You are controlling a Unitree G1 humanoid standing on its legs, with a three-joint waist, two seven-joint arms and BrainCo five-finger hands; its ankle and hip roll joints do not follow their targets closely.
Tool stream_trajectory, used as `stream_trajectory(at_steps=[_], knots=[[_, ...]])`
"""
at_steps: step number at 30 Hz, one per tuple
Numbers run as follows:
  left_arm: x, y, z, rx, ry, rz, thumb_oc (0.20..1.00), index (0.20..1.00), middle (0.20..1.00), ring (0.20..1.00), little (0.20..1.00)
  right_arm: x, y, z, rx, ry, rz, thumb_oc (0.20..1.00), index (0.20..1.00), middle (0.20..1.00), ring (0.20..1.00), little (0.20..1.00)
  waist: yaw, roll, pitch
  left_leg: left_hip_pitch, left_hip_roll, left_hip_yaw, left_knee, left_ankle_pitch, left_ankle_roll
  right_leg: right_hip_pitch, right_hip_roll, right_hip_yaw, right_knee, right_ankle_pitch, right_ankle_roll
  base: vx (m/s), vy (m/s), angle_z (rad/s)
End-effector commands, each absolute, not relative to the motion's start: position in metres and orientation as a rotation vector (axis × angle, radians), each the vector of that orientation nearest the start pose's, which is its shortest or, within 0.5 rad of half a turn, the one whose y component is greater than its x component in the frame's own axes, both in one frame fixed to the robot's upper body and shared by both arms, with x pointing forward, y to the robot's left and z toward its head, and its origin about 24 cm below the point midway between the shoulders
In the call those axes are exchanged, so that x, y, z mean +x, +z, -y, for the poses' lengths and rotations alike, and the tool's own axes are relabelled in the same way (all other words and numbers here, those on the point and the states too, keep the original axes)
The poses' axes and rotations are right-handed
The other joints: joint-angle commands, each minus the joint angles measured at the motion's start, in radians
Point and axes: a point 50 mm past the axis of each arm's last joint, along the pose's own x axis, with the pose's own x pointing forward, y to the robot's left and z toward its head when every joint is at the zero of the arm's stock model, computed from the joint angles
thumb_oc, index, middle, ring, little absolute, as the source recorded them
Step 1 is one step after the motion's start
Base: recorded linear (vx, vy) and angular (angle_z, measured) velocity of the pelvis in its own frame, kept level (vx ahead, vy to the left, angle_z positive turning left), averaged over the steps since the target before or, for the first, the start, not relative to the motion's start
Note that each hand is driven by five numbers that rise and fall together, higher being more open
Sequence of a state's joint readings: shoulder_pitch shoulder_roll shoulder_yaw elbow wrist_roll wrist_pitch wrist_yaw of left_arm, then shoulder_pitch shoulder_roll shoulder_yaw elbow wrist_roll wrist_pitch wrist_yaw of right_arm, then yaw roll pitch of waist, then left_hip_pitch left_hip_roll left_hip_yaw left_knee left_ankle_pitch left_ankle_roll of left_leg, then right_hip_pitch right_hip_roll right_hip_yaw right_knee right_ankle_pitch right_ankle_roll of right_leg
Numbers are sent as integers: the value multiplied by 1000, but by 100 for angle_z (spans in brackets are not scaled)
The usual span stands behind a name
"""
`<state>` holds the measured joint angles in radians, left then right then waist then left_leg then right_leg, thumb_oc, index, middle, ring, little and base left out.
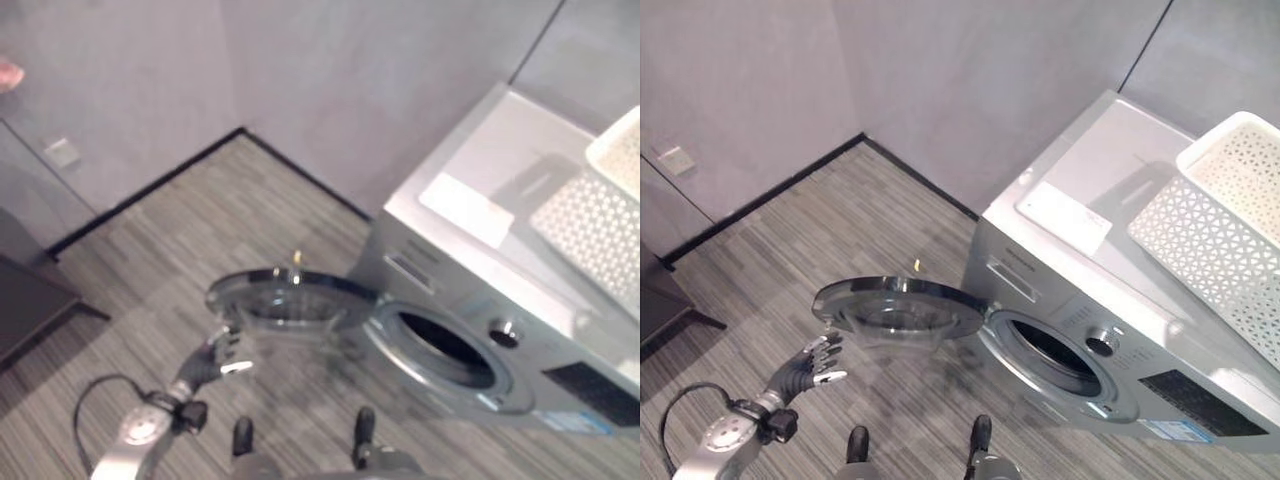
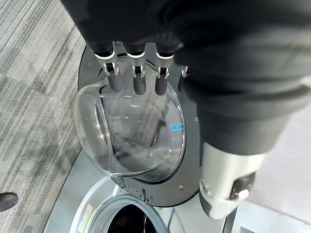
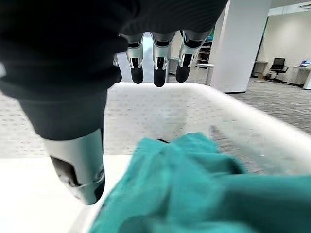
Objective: Grab the laundry basket,head to the washer,open it,put in the laundry and shut it.
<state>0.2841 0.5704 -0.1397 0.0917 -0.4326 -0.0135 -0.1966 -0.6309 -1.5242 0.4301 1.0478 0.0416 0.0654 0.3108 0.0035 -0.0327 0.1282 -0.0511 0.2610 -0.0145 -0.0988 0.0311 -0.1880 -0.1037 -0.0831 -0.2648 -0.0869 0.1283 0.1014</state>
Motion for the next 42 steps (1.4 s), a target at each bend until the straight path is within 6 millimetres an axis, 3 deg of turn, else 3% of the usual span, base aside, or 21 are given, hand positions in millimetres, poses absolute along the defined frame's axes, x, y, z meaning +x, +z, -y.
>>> stream_trajectory(at_steps=[1,6,9,12,16,19,22,36,42], knots=[[194,4,-229,121,-272,-298,1000,1000,1000,1000,1000,215,273,491,-1206,-560,-639,1000,1000,1000,1000,1000,4,-34,39,21,74,36,18,68,6,42,11,-10,77,-175,4,5,-43,1],[189,1,-229,127,-275,-313,1000,1000,1000,1000,1000,216,250,478,-1256,-383,-700,1000,1000,1000,1000,1000,-22,-36,47,14,85,36,18,70,3,37,19,-14,81,-181,1,8,-21,4],[187,2,-234,144,-277,-322,1000,1000,1000,1000,1000,198,225,482,-1249,-309,-802,1000,1000,1000,1000,1000,-31,-49,55,18,90,44,18,64,0,30,23,-7,84,-178,3,2,-13,7],[188,4,-236,150,-270,-314,1000,1000,1000,1000,1000,189,214,486,-1225,-301,-840,1000,1000,1000,1000,1000,-32,-51,57,20,89,51,18,64,-1,24,21,0,85,-174,6,1,4,-7],[190,6,-237,152,-267,-307,1000,1000,1000,1000,1000,171,217,498,-1192,-372,-877,1000,1000,1000,1000,1000,-31,-51,59,21,86,59,18,64,1,17,16,7,91,-173,7,9,20,-10],[190,6,-238,153,-262,-309,1000,1000,1000,1000,1000,144,219,517,-1173,-485,-969,1000,1000,1000,1000,1000,-33,-54,57,26,83,64,18,57,2,19,14,8,92,-173,8,10,7,1],[190,6,-238,155,-263,-307,1000,1000,1000,1000,1000,137,217,520,-1162,-505,-988,1000,1000,1000,1000,1000,-30,-54,56,28,82,65,19,56,3,20,13,10,92,-172,9,0,0,0],[189,7,-236,147,-266,-295,1000,1000,1000,1000,1000,159,195,502,-1174,-315,-994,1000,1000,1000,1000,1000,-23,-53,72,27,72,67,20,43,9,8,3,23,97,-169,13,3,4,-2],[189,10,-238,160,-267,-286,1000,1000,1000,1000,1000,155,166,496,-1150,-207,-1071,1000,1000,1000,1000,1000,-17,-41,89,21,66,60,22,43,13,1,-3,23,107,-172,11,0,0,0]])
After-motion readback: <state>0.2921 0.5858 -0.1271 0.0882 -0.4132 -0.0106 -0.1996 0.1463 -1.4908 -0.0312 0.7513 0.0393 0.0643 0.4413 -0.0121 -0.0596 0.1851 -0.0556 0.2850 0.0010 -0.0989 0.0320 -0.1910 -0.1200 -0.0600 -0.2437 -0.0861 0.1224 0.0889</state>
